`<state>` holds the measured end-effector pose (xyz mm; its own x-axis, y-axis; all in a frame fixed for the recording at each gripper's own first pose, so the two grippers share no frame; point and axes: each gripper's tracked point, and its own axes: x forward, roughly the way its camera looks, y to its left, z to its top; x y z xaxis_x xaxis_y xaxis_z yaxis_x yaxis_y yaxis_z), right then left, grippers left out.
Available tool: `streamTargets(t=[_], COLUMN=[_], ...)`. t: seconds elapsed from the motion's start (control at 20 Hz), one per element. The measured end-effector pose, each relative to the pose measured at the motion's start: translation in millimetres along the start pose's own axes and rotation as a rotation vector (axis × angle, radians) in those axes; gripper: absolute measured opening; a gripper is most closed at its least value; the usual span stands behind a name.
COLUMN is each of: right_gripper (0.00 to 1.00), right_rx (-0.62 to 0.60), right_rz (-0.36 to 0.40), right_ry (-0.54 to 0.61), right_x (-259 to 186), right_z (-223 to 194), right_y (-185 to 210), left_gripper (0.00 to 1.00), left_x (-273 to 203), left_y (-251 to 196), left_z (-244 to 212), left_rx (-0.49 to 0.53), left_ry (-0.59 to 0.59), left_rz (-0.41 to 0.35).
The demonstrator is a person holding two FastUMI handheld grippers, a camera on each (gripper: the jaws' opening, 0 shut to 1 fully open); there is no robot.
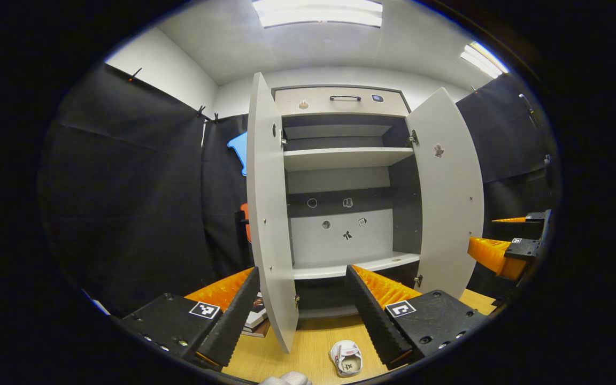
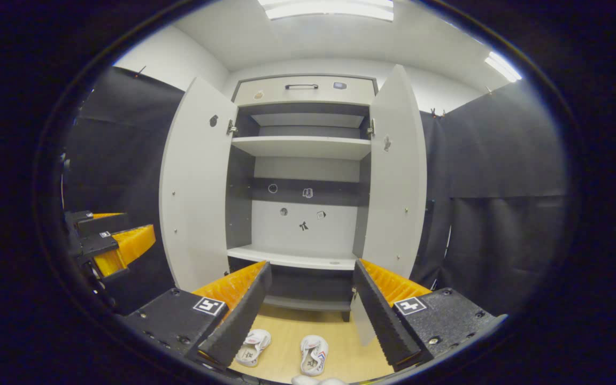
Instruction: Grab one shoe with the right hand and put it into the shoe cabinet, grab the other shoe with the left hand and put it into the shoe cabinet; then close the right door with the right hand and the left door with the left hand.
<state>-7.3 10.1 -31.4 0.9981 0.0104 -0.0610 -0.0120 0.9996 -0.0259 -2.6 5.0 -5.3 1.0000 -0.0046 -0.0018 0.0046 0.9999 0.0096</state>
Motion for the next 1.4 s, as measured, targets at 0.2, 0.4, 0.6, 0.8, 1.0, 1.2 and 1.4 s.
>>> streamTargets(t=[0.2, 0.4, 0.6, 0.8, 1.0, 1.2, 1.4], right_gripper=[1.0, 0.97, 0.92, 0.77, 0.71, 0.66, 0.58], right_rx=[-0.027, -0.071, 0.005, 0.049, 0.064, 0.075, 0.096], right_rz=[0.028, 0.048, 0.064, 0.056, 0.032, 0.016, 0.01], right_ry=[0.167, 0.439, 0.65, 0.723, 0.772, 0.799, 0.782], right_x=[1.7, -3.1, 0.0, 28.2, 70.5, 106.9, 140.0], right_z=[-80.4, -203.9, -306.0, -366.5, -414.6, -447.4, -456.1], right_y=[9.2, 12.0, 21.5, 26.8, 27.9, 29.3, 28.6], left_gripper=[0.96, 0.96, 0.96, 0.96, 0.96, 0.96, 0.96], left_x=[-1.0, -1.1, -3.1, -1.5, 3.2, 11.0, 19.5], left_y=[-0.6, -1.4, -2.4, -2.8, -2.4, -2.8, 0.4], left_z=[-4.7, -11.9, -14.9, -19.8, -24.8, -33.0, -39.4], left_rx=[0.002, 0.004, 0.016, 0.024, 0.029, 0.036, 0.042], left_ry=[0.011, 0.029, 0.034, 0.049, 0.06, 0.079, 0.099], left_rz=[-0.006, -0.009, -0.003, 0.003, 0.013, 0.02, 0.04])
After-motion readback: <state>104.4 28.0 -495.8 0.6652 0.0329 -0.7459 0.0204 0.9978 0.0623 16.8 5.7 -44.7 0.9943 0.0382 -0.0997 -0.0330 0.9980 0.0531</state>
